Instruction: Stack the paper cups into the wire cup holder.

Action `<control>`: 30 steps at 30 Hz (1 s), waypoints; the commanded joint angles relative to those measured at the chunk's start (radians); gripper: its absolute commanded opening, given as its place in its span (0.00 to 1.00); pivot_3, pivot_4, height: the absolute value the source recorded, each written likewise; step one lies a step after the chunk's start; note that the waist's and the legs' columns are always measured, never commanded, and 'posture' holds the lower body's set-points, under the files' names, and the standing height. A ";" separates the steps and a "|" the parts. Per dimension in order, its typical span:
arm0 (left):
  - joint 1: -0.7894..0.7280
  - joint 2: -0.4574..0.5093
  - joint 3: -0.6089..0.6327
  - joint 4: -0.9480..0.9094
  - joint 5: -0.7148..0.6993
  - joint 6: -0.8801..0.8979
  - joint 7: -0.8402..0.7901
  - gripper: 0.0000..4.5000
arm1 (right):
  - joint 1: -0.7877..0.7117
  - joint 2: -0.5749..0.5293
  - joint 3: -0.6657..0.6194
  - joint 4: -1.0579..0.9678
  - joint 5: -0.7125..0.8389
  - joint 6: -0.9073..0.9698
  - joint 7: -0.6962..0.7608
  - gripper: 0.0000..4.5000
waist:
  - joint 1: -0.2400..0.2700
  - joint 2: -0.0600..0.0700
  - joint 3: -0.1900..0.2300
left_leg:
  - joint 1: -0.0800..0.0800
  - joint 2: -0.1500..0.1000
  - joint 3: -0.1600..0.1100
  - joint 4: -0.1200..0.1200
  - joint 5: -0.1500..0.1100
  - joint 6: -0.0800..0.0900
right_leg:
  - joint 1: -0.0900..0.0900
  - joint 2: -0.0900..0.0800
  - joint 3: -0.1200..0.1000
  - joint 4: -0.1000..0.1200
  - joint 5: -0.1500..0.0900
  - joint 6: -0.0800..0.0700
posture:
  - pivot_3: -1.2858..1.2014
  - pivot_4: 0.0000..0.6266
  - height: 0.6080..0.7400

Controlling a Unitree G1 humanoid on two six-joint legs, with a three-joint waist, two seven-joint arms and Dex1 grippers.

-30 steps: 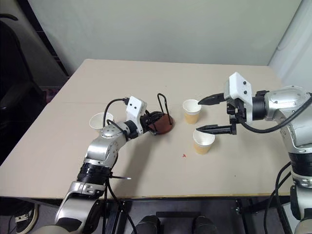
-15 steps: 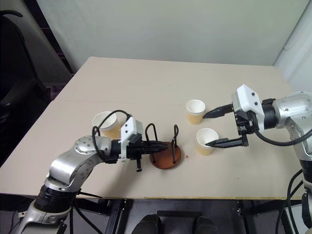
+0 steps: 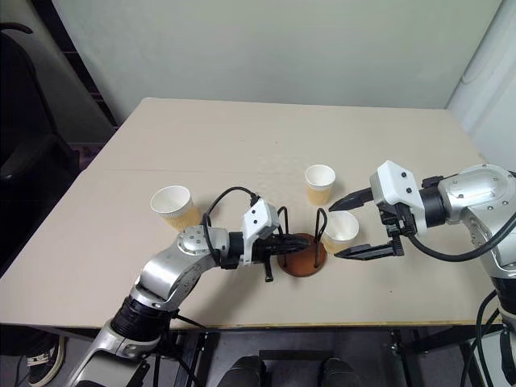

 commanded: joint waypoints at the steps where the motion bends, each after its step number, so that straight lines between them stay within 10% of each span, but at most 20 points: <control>1: 0.004 -0.002 -0.016 -0.007 0.019 -0.022 -0.004 0.00 | -0.012 -0.008 -0.017 -0.034 0.004 0.001 -0.016 0.94 | 0.000 0.000 0.000 | 0.000 0.000 0.002 0.000 0.000 0.000 | 0.000 0.000 0.001 0.000 0.000 0.000 | 0.52 0.24 1.00; 8: 0.044 0.066 -0.028 -0.034 0.052 -0.039 -0.030 0.00 | -0.006 -0.012 -0.011 -0.036 0.004 0.000 -0.015 0.94 | -0.006 0.000 0.000 | 0.004 -0.001 0.019 -0.001 -0.004 0.005 | 0.002 0.000 0.015 0.000 -0.003 0.003 | 0.52 0.24 1.00; 18: 0.069 0.034 -0.014 -0.056 0.054 0.022 0.029 0.74 | 0.014 -0.032 0.067 0.006 -0.131 -0.084 -0.005 0.94 | -0.008 -0.001 0.000 | 0.008 -0.001 0.021 0.004 -0.010 0.013 | 0.001 0.000 0.020 0.000 -0.003 0.004 | 0.52 0.24 1.00; 30: 0.247 0.208 0.363 -0.246 -0.108 0.030 0.019 0.74 | -0.054 0.010 0.187 0.206 -0.326 -0.248 0.019 0.94 | -0.021 -0.001 0.000 | 0.008 0.001 0.021 0.004 -0.012 0.014 | -0.001 0.000 0.020 0.001 -0.006 0.004 | 0.52 0.24 1.00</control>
